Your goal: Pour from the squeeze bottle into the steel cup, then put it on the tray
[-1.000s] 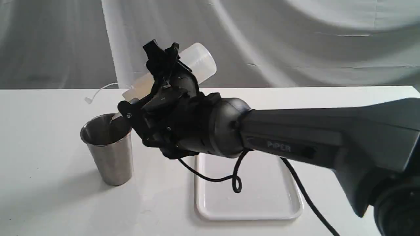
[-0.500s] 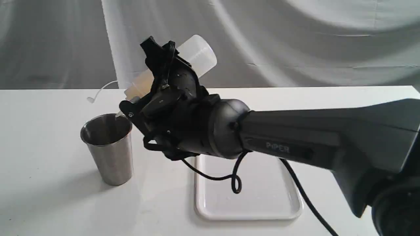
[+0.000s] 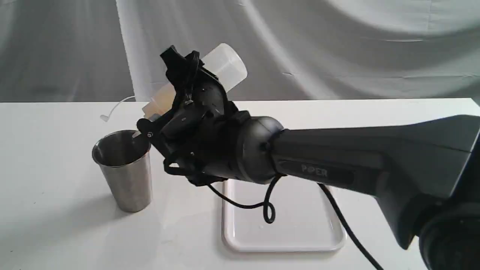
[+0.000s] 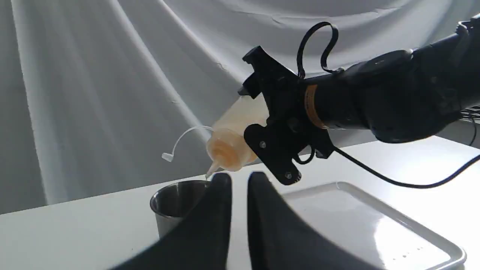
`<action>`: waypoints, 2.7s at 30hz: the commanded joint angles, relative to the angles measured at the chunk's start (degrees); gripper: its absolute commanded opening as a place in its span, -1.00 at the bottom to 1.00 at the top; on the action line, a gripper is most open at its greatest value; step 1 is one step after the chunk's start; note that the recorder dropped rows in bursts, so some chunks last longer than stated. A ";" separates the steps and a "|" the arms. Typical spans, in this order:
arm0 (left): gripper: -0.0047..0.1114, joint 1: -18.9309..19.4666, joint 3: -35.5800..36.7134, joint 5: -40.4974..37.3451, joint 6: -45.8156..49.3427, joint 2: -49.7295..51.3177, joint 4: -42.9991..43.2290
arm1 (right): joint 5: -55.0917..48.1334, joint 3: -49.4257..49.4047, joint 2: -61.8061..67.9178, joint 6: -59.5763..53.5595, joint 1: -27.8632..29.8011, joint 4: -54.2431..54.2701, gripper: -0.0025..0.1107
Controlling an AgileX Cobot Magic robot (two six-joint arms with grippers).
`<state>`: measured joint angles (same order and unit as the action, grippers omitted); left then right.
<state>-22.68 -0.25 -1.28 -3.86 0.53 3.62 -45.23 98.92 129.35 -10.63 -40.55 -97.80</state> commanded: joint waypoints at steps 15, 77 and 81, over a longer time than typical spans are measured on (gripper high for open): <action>-0.78 0.11 0.25 0.58 -0.03 0.38 0.24 | 1.06 0.49 -1.00 -4.60 -0.06 -2.15 -0.96; -0.78 0.11 0.25 0.58 -0.03 0.38 0.24 | 0.77 0.49 -1.00 -4.33 -0.06 -2.15 -0.96; -0.78 0.11 0.25 0.58 -0.03 0.38 0.24 | 0.55 0.49 -1.00 -1.28 -0.06 -2.15 -0.96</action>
<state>-22.68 -0.25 -1.28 -3.86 0.53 3.62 -43.97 98.92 129.35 -13.92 -40.55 -98.24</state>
